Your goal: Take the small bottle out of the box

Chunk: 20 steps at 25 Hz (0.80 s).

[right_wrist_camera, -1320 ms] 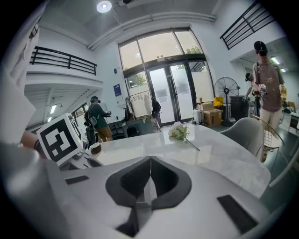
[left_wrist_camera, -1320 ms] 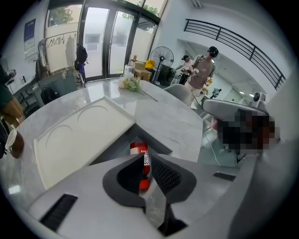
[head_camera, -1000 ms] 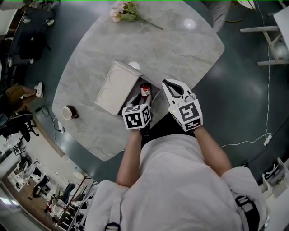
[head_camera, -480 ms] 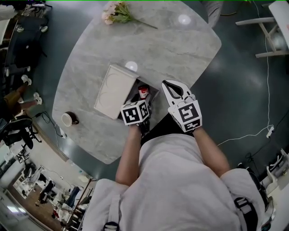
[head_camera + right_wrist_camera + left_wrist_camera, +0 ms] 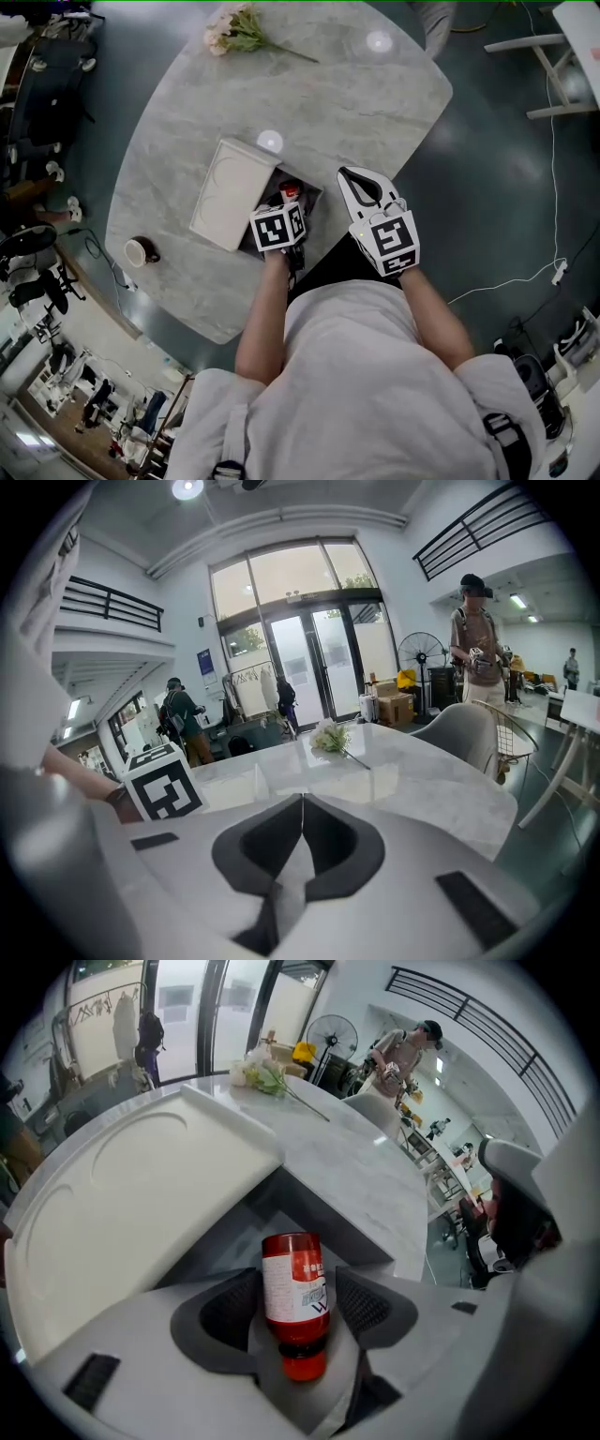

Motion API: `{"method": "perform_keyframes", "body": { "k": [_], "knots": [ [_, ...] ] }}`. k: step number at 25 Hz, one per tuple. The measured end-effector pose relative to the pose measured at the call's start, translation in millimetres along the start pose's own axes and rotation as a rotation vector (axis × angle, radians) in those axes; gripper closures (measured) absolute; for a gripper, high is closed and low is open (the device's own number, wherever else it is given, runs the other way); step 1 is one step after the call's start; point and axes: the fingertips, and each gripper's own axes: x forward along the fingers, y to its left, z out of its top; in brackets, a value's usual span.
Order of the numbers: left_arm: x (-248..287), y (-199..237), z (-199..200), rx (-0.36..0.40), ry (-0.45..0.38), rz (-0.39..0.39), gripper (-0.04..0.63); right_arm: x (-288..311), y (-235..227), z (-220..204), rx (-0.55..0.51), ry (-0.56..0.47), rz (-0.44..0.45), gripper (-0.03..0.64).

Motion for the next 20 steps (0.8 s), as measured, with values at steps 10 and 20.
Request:
{"method": "perform_keyframes", "body": {
  "k": [10, 20],
  "knots": [
    [7.9, 10.3, -2.0, 0.008, 0.05, 0.037, 0.351, -6.7, -8.2, -0.6, 0.011, -0.003, -0.013, 0.592],
    [3.5, 3.4, -4.0, 0.049, 0.05, 0.015, 0.357, -9.3, -3.0, 6.7, -0.018, -0.003, 0.021, 0.592]
  ]
}}
